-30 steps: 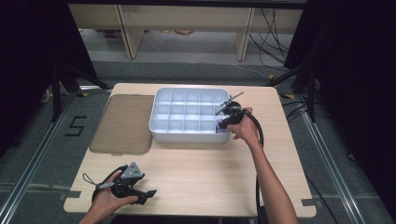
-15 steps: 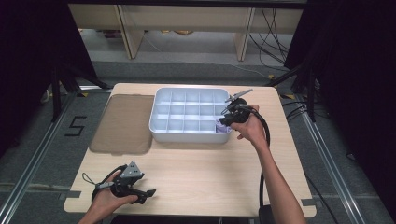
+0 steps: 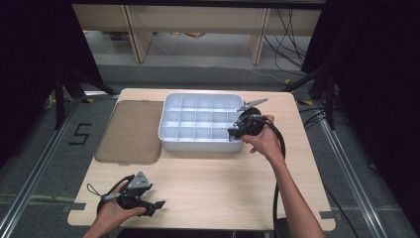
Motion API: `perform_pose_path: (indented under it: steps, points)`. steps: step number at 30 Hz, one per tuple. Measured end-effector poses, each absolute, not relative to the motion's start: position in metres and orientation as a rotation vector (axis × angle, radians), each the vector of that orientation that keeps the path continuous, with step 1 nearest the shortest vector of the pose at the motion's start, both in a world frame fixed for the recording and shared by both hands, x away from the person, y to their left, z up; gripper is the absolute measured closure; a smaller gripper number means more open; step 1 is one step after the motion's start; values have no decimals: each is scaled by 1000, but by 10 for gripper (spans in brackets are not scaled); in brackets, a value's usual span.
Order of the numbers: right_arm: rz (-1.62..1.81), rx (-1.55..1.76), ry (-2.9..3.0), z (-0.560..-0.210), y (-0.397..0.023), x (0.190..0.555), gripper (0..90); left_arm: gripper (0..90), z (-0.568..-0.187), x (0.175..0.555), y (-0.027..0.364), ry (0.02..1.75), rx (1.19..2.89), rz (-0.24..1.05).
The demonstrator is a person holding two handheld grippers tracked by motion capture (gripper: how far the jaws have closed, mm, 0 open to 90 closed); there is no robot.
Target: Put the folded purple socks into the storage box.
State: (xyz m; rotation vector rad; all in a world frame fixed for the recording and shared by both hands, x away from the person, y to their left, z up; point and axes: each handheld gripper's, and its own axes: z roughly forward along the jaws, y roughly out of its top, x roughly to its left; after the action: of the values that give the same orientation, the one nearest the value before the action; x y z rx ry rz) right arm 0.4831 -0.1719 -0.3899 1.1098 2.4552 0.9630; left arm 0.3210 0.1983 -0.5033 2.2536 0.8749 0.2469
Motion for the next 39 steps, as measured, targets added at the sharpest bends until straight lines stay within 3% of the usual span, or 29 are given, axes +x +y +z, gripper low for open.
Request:
perform_pose_path:
  steps: [10, 27, 39]
  points:
    - [1081, 1101, 2408, -391, -169, 470, 382, 207, -503, 321, 198, 874, 2253, 253]
    - [1157, 1096, 2361, -394, -161, 450, 316, 207, -503, 321, 198, 870, 2249, 238]
    - [1190, 1069, 2394, -400, -160, 437, 204, 207, -503, 321, 199, 872, 2250, 253]
